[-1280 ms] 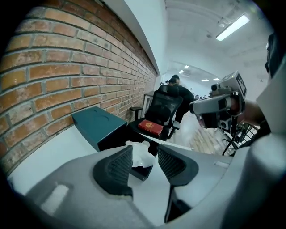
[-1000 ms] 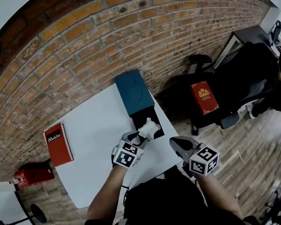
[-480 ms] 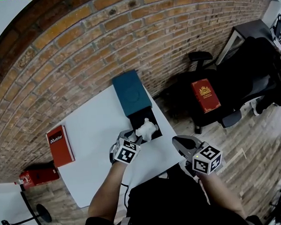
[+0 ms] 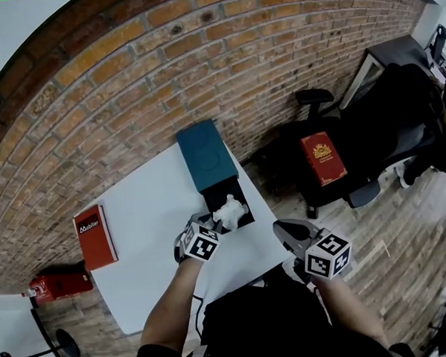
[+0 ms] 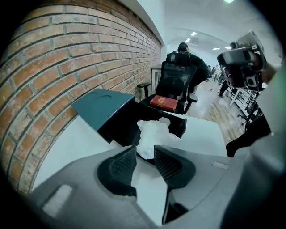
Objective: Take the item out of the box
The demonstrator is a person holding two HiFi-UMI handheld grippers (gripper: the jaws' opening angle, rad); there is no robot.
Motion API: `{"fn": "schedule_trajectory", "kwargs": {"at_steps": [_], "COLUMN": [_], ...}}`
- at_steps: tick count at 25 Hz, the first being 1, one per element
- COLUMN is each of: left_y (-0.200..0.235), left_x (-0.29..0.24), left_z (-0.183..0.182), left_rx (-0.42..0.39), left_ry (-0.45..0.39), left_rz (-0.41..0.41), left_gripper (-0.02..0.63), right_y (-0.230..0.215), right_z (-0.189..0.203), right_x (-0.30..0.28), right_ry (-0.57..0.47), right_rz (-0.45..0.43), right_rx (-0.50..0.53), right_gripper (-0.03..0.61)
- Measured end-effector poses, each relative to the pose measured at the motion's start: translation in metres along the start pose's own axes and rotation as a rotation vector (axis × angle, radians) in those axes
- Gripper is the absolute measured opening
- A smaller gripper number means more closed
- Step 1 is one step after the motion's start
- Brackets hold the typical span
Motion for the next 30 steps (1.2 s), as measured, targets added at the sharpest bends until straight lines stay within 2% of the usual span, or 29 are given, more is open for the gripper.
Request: {"fn": "schedule_trajectory", "kwargs": {"at_steps": [15, 17, 23, 30], "left_y": [0.004, 0.004, 0.005, 0.012], "left_x": [-0.006, -0.006, -0.005, 0.019], "left_z": [0.0, 0.0, -0.001, 0.001], "left_rx": [-0.018, -0.019, -0.016, 0.052], "left_ry": [-0.005, -0.011, -0.018, -0.072], "left_rz": [-0.019, -0.021, -0.027, -0.037], "left_gripper": [0.057, 0.008, 0.002, 0.002], "right_y": [-0.008, -0.01, -0.015, -0.013], "right_z": [-0.01, -0.011, -0.013, -0.017], "right_x": [0.01, 0.011, 0.014, 0.009], "right_ry": [-0.035, -0.039, -0.054, -0.062], "right_rz": [0.036, 0.04, 0.051, 0.046], "right_rx": [-0.016, -0.019, -0.039, -0.04], "right_gripper": [0.0, 0.002, 0.002, 0.002]}}
Point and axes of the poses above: the fingertips, and each gripper's own axes: x backward along the fingers, y to its left, z out of its underside, the point moved 8 cm from there along x, backward along the fingers, and after that the axes turned 7 degrees about -z, right-handed, at the moved point
